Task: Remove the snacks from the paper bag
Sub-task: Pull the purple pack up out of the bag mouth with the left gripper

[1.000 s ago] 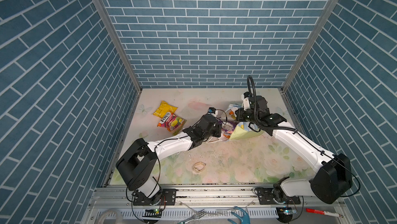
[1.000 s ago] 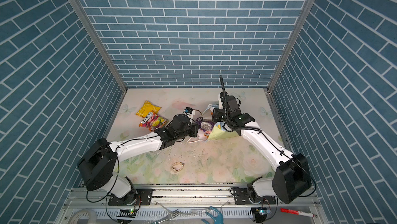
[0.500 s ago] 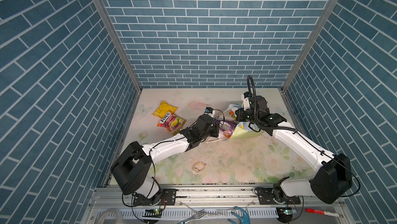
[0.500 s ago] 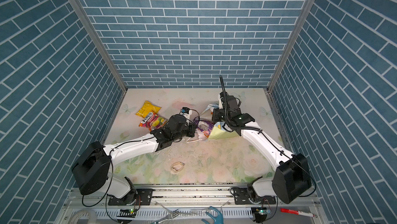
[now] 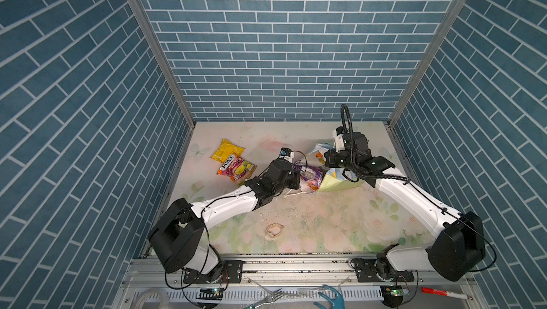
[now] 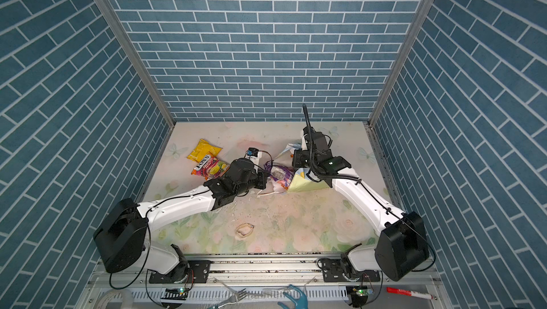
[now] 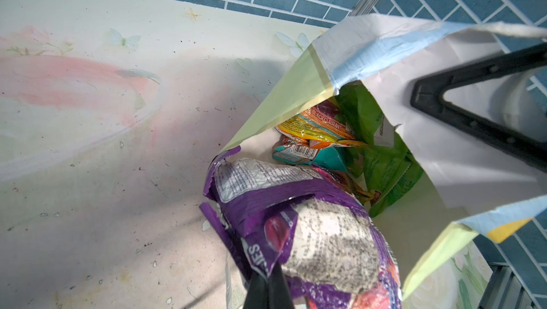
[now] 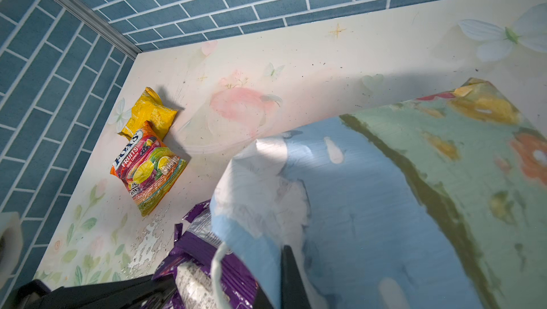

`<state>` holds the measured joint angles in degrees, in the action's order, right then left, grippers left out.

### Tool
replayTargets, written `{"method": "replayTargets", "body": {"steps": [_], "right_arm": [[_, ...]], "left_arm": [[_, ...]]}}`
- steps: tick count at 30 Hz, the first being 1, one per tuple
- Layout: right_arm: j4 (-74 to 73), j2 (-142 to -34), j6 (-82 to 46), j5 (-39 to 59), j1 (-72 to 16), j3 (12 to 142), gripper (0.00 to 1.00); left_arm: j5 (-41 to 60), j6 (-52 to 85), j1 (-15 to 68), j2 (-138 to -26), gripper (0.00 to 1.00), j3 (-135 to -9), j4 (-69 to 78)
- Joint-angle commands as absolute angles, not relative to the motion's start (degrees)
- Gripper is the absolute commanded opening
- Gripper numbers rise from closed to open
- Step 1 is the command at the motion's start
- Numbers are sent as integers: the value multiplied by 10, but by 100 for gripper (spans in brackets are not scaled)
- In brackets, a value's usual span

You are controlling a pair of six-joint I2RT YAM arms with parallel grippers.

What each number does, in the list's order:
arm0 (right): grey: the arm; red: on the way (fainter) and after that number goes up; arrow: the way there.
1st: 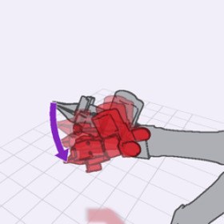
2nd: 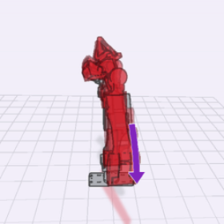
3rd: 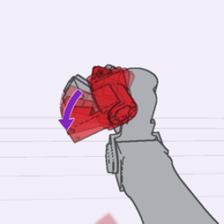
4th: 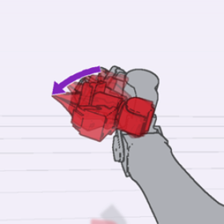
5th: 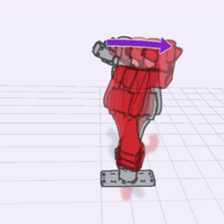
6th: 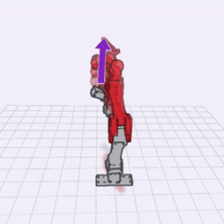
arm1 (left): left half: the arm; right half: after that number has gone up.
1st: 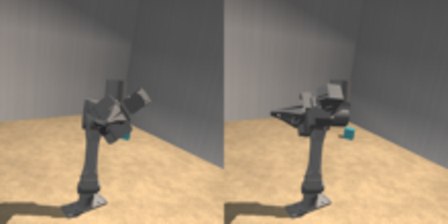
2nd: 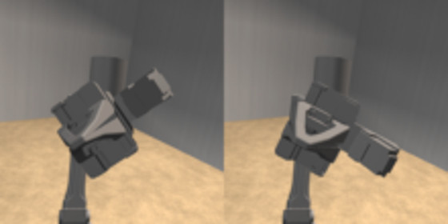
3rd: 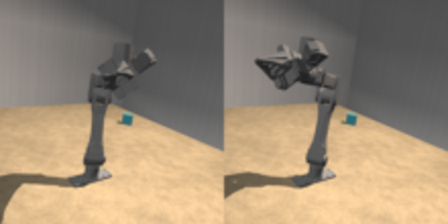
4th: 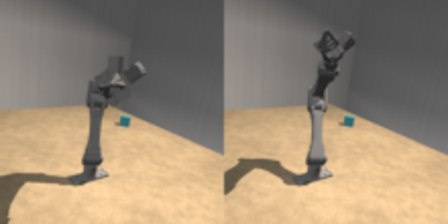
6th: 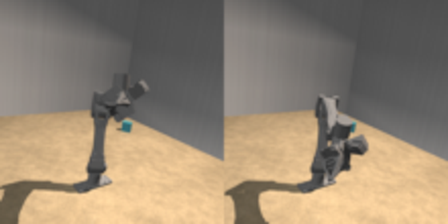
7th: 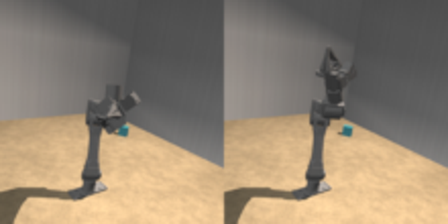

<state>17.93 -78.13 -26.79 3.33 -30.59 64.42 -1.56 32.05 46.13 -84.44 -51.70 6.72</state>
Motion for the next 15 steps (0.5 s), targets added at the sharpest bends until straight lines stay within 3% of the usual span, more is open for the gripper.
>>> {"method": "replayTargets", "body": {"steps": [1,15], "right_arm": [[159,-780,-285,23,-306,654,0],[163,-787,-283,27,-306,655,0]], "left_arm": [[-43,314,452,-820,0,-513,80],[-63,313,441,-777,0,-492,74]]}}
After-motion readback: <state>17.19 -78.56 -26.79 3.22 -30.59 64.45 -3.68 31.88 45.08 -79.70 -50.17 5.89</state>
